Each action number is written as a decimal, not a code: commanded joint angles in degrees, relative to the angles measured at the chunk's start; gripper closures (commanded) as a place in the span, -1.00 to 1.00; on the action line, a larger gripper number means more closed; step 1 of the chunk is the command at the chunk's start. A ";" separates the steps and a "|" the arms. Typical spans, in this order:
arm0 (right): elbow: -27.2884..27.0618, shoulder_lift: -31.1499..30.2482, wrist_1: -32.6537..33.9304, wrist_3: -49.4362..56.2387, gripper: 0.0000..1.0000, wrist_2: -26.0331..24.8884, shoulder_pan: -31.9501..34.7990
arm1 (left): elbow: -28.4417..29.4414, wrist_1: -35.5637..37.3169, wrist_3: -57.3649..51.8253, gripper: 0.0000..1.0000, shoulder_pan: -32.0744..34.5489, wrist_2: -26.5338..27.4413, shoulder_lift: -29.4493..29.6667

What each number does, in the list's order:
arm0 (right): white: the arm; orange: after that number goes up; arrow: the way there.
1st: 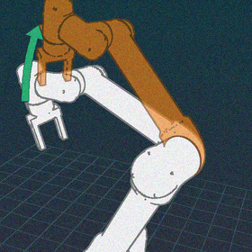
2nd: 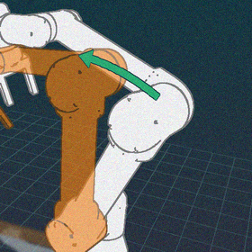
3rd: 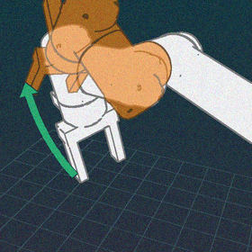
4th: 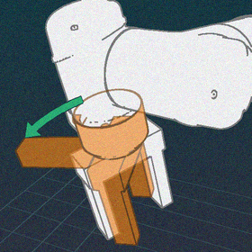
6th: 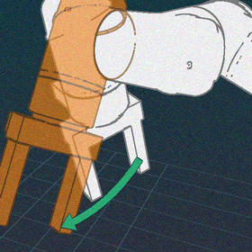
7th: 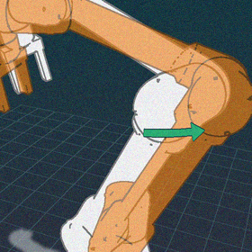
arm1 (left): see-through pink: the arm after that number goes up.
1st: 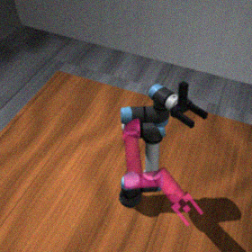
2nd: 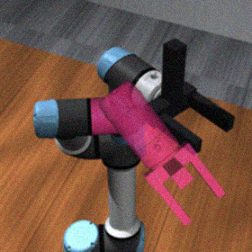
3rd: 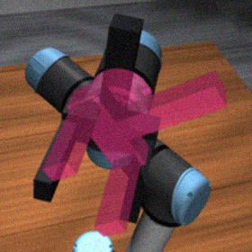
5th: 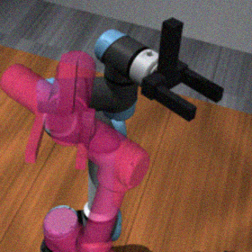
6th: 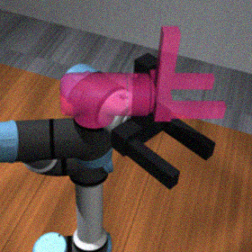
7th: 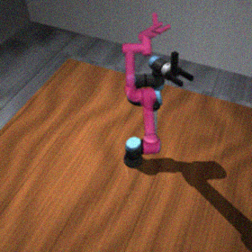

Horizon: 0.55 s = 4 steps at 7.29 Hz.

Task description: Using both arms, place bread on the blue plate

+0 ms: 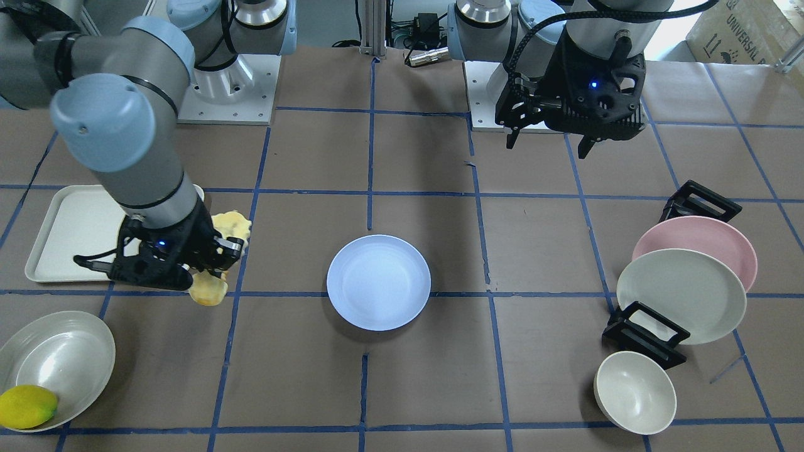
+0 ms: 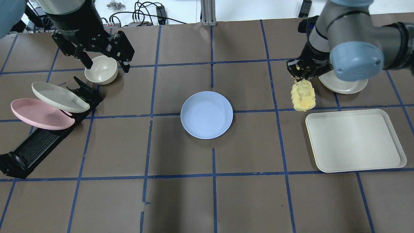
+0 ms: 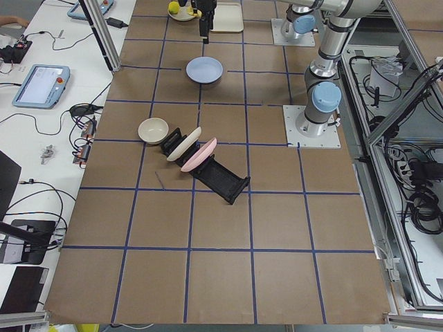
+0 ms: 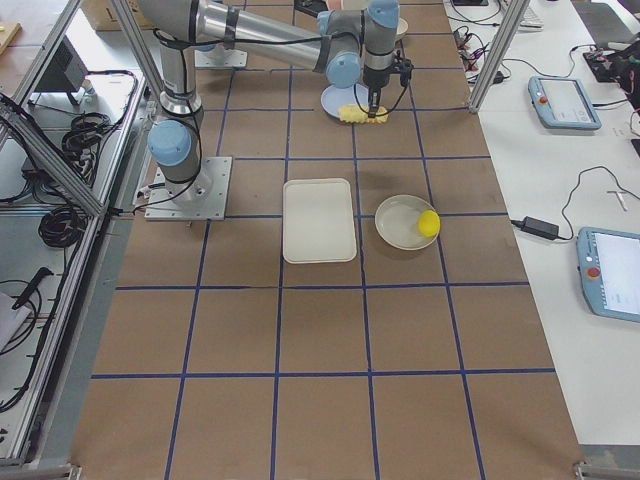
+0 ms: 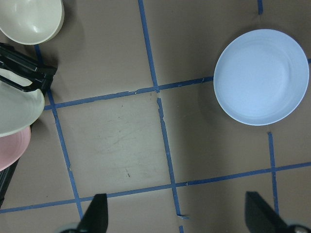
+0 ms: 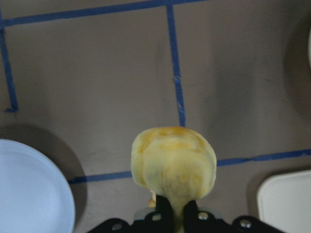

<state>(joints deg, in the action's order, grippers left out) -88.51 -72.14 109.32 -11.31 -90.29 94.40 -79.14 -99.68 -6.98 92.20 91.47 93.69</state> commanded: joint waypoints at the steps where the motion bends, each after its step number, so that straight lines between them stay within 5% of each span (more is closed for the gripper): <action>1: 7.63 8.30 -0.25 -13.50 0.87 0.37 7.53 | -0.05 0.01 0.21 -1.00 0.08 0.64 -0.34; 4: 6.51 10.26 -0.07 -24.25 0.87 4.31 10.45 | 0.39 0.09 0.47 -1.00 0.00 0.38 -0.96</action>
<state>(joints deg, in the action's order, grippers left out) -81.42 -62.56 109.23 -31.42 -87.85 103.83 -78.92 -99.67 -6.58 92.24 92.03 92.90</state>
